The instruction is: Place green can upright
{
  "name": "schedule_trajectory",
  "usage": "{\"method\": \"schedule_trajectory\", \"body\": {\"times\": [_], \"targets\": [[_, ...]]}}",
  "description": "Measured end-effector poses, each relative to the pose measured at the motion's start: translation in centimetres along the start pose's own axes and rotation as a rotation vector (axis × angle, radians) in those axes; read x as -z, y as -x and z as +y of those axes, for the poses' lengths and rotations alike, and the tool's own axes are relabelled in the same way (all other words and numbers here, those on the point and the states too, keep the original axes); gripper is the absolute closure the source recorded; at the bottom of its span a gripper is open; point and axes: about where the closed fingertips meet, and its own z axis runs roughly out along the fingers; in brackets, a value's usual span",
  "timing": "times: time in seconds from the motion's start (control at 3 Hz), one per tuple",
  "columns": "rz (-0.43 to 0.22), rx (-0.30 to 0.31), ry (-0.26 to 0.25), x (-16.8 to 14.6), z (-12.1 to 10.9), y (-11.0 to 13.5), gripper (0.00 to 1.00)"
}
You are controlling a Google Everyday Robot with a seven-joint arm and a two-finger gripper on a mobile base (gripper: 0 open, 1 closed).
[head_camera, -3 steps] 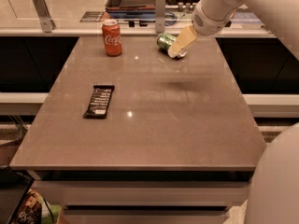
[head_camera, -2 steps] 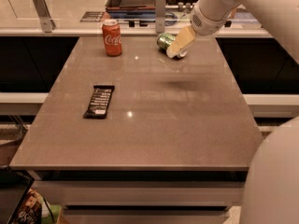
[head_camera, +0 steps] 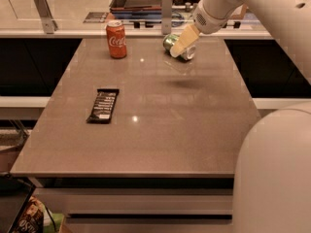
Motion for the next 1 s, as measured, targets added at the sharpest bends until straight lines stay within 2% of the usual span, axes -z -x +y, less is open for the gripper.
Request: {"method": "schedule_trajectory", "body": {"times": [1.0], "targets": [[-0.027, 0.105, 0.059, -2.7, -1.4, 3.5, 0.00]]}}
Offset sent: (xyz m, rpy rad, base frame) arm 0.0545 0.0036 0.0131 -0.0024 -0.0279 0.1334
